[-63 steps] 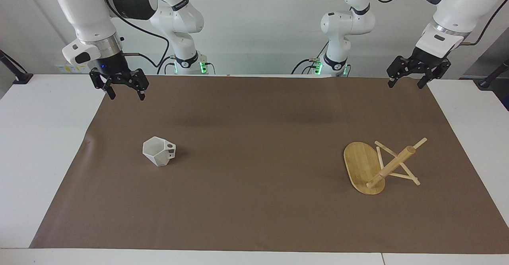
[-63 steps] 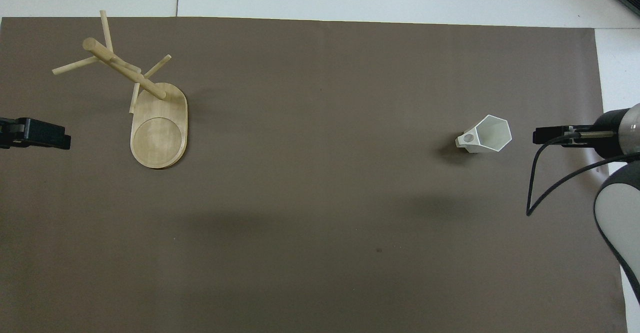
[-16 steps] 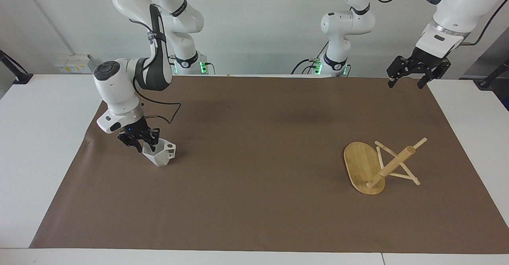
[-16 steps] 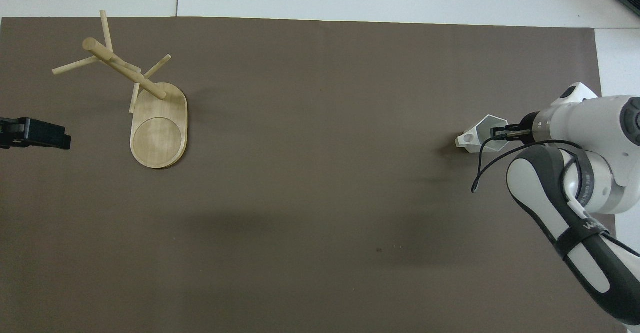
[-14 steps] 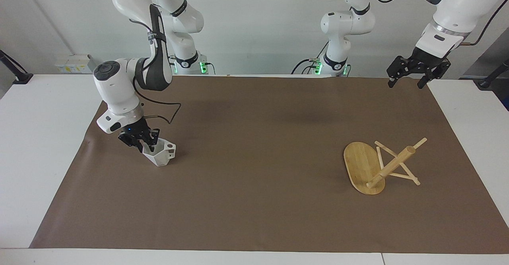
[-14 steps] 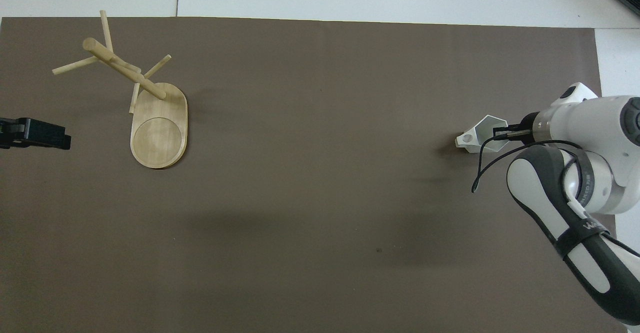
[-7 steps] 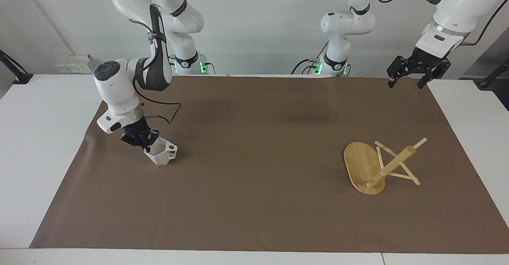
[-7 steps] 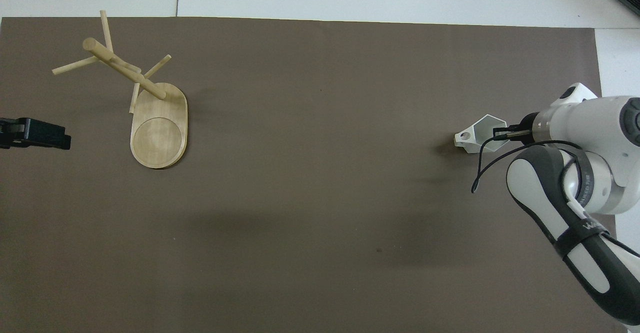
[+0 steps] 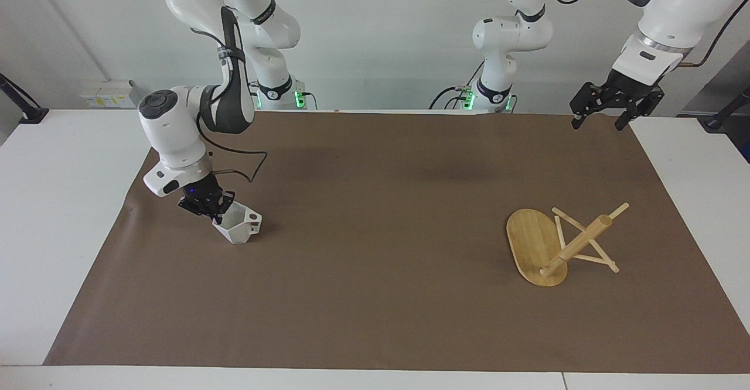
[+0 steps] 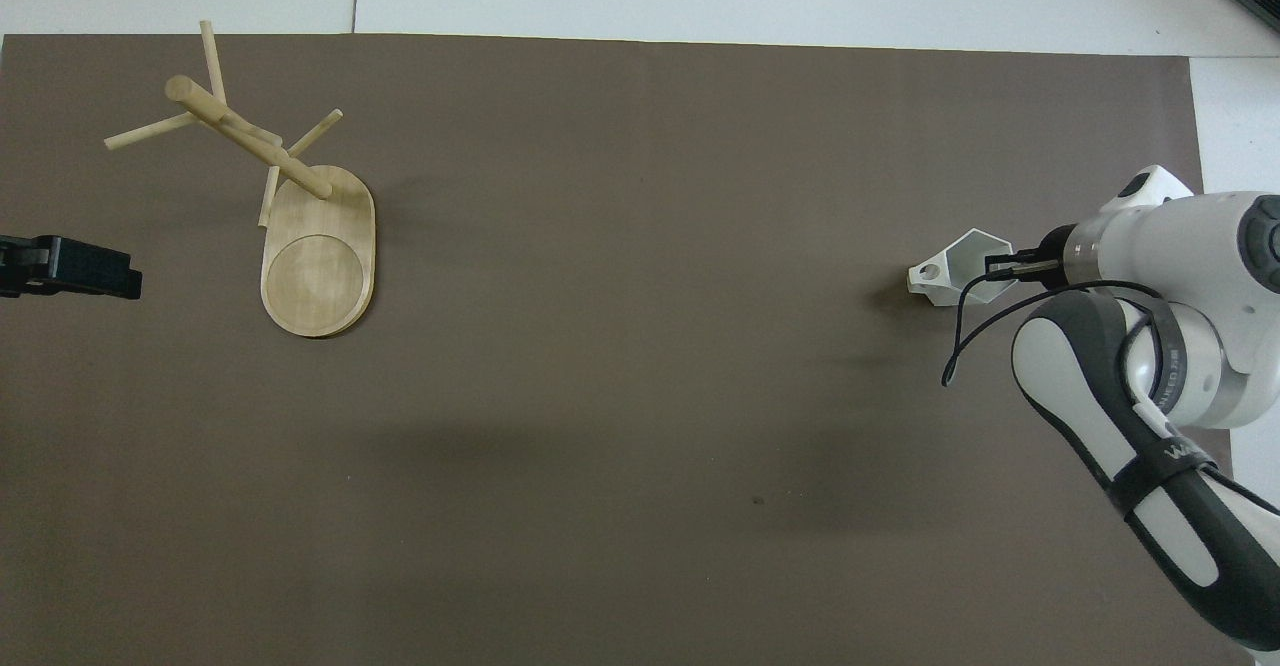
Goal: Hang cup on rack
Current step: 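Close the right gripper on the white cup's rim, then lift the cup with the right gripper while the left gripper advances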
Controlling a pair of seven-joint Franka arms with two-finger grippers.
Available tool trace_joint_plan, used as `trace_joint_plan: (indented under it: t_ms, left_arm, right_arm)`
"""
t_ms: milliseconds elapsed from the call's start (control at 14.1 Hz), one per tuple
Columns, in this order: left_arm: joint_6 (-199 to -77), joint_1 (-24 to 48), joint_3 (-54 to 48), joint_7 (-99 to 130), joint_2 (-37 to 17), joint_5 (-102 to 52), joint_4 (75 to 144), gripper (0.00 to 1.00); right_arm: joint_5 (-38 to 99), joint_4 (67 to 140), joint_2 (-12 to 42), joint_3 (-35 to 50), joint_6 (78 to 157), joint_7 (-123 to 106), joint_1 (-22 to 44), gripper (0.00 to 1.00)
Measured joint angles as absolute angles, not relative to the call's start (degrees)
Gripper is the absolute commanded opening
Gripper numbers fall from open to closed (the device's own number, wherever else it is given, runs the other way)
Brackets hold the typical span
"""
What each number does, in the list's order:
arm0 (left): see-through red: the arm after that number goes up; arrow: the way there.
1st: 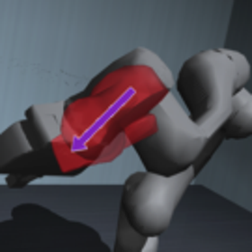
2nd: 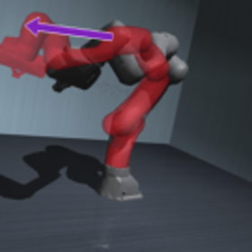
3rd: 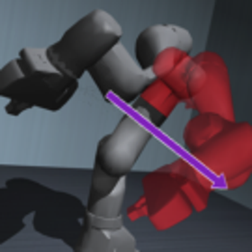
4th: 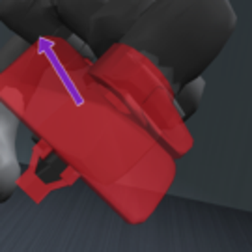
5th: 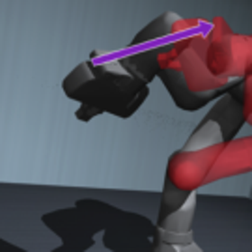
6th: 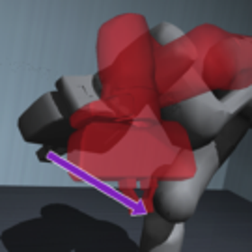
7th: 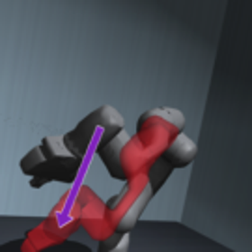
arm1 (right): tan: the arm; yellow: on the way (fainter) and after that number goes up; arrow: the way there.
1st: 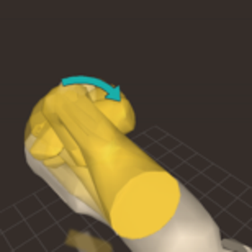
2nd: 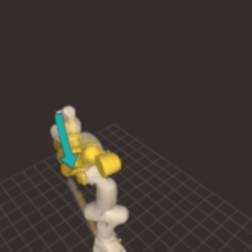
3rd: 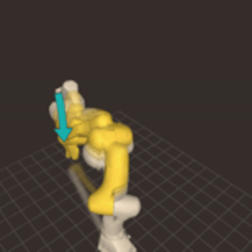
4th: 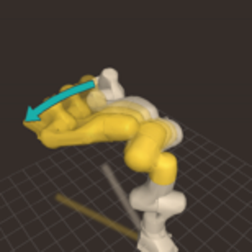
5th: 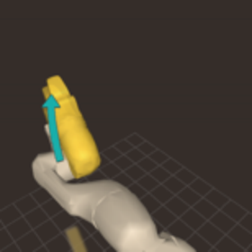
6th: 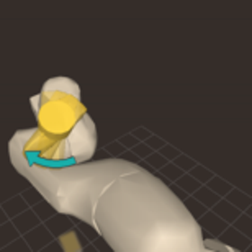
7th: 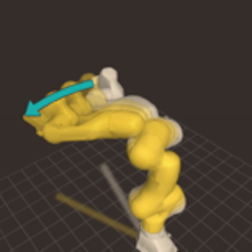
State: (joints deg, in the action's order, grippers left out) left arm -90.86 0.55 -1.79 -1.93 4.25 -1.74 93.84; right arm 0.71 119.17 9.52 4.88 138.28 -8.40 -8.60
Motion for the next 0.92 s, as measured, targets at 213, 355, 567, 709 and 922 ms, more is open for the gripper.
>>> trace_joint_plan:
  t_ms: [213, 355, 567, 709, 922]
  left_arm:
    - [-90.9, 0.5, -1.8, -1.9, 4.3, -1.7, 93.8, 1.00]
    - [-90.9, 0.5, -1.8, -1.9, 4.3, -1.7, 93.8, 1.00]
    - [-90.8, 0.5, -1.8, -1.9, 4.3, -1.7, 93.8, 1.00]
    - [-90.4, 0.4, -1.7, -1.9, 4.3, -1.7, 93.9, 1.00]
    - [-90.2, -0.1, -1.6, -1.9, 4.3, -1.7, 93.9, 1.00]
  right_arm:
    - [0.7, 118.6, 9.5, 4.9, 138.3, -8.4, -8.6, 0.00]
    - [0.7, 118.1, 9.5, 4.9, 138.2, -8.4, -8.6, 0.00]
    - [0.7, 116.2, 9.5, 4.9, 135.7, -8.3, -8.6, 0.00]
    - [0.7, 114.6, 9.5, 4.8, 133.5, -8.0, -8.6, 0.00]
    - [0.7, 112.6, 9.5, 4.7, 130.2, -6.9, -8.7, 0.00]
